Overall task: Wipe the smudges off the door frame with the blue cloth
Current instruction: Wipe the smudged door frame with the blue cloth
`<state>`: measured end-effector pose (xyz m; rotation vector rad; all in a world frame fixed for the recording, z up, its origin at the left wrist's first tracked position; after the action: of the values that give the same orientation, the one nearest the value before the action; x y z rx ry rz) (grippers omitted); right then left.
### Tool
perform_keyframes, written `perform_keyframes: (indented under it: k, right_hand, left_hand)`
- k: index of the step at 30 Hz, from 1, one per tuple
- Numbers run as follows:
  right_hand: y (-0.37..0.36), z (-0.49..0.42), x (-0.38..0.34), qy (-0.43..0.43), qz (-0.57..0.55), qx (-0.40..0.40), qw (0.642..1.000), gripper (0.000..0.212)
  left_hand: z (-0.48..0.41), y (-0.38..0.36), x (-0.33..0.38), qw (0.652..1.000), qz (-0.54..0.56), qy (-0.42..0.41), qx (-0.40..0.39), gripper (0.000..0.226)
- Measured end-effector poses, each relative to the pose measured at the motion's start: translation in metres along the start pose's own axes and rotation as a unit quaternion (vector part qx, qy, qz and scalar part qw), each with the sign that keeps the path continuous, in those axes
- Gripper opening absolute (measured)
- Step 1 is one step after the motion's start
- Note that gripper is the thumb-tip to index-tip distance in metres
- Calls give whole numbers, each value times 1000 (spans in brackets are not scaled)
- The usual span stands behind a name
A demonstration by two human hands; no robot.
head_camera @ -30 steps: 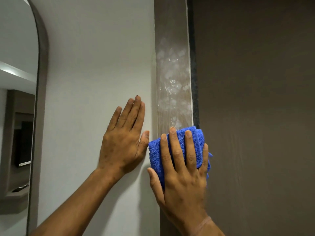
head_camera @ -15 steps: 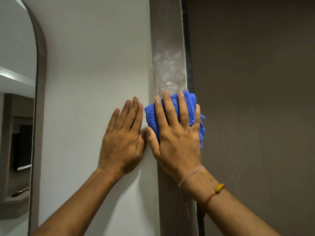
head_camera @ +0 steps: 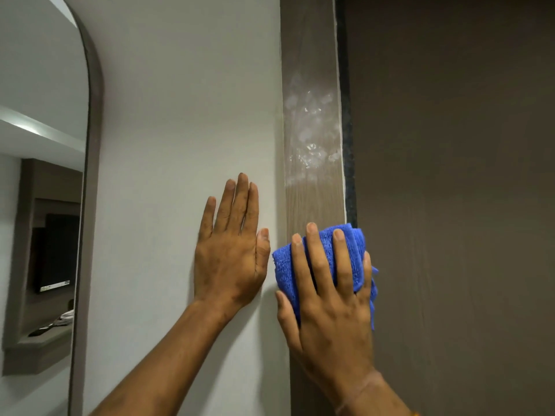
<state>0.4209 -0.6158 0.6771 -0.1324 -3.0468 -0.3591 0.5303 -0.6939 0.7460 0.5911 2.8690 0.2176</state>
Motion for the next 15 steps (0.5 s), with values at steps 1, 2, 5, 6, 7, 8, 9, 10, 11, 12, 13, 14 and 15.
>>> perform_keyframes:
  k: [1,2,5,6,7,8,9,10,11,12,13,14,15]
  right_hand:
    - [2,-8,0,3,4,-3,1000,70]
    - [4,-20,1,3,5,-2,1000,70]
    - [15,-77,2,-20,-8,19,1000,69]
    - [19,-95,1,-26,-17,22,999,69]
    - [22,-108,1,-29,-22,22,999,69]
    - [23,-116,1,-28,-25,24,999,69]
    - [23,-116,1,-27,-25,29,999,70]
    - [22,-111,2,-27,-21,37,999,70]
    - [20,-103,2,-32,-16,45,998,70]
    - [18,-93,2,-38,-12,54,998,71]
    - [15,-83,1,-45,-8,60,997,71]
    - [12,-74,-1,-50,-7,60,997,71]
    - [11,-68,-2,-50,-7,59,997,71]
  left_hand:
    - [1,0,0,1000,-1,-1,-1,62]
    - [1,0,0,1000,-2,-2,0,62]
    - [-1,0,0,1000,-3,-3,3,61]
    - [0,0,-1,1000,-4,-5,1,61]
    - [0,-1,-1,1000,-4,-5,0,61]
    - [-1,-1,-2,1000,-5,-5,0,61]
    - [-1,-2,-3,1000,-7,-6,-1,61]
    - [-1,-2,-2,1000,-9,-8,-2,61]
    - [0,-3,-2,1000,-10,-10,-3,62]
    - [0,-4,-2,1000,-9,-11,-1,62]
    - [0,-4,-3,1000,-6,-11,2,62]
    - [1,-5,-3,1000,-3,-11,5,62]
    - [0,-4,-3,1000,-1,-10,7,62]
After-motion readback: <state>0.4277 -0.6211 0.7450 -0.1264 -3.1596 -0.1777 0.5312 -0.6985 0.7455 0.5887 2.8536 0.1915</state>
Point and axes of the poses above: each hand's wrist, its own z-axis away from the middle knuckle, its own y-axis out of the back of the hand, x = y × z, the point moved 3 cm from there along -z, towards the middle knuckle, and after that the axes turned 10 degrees about -z, right-handed, at the moved point
